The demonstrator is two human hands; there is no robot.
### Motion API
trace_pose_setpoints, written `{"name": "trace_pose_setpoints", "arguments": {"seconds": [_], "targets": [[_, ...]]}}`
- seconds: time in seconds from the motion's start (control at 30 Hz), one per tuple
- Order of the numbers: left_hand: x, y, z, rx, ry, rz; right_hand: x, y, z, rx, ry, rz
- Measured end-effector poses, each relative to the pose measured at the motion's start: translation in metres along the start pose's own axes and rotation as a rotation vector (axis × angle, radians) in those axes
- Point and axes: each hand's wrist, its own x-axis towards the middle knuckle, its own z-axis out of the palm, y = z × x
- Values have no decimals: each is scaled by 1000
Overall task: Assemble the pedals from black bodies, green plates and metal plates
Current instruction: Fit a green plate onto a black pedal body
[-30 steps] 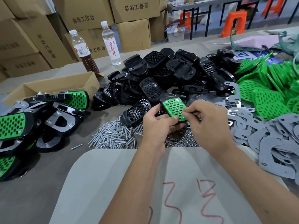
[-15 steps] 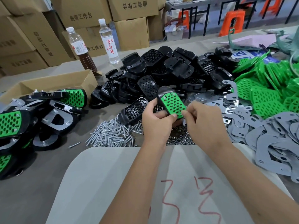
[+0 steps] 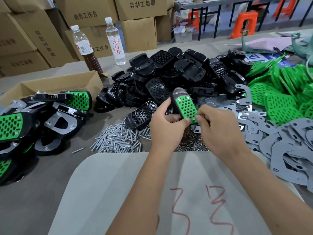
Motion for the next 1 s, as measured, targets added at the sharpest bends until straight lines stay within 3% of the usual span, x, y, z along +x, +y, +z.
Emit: {"name": "trace_pose_setpoints", "arguments": {"seconds": [0.27, 0.47, 0.67, 0.8, 0.87, 1.0], "targets": [[-1, -2, -1, -181, 16, -119, -2, -5, 8, -59, -10, 2], [-4, 4, -4, -256, -31, -128, -1, 2, 5, 23, -151, -72], [-3, 10, -2, -443, -54, -153, 2, -1, -3, 472, 5, 280], [-5, 10, 0, -436, -106, -118, 6, 6, -7, 830, -120, 551], [-6, 8, 1, -407, -127, -100, 6, 8, -9, 960, -167, 601], [-5, 7, 1, -391, -145, -126, 6, 9, -12, 972, -168, 610]]}}
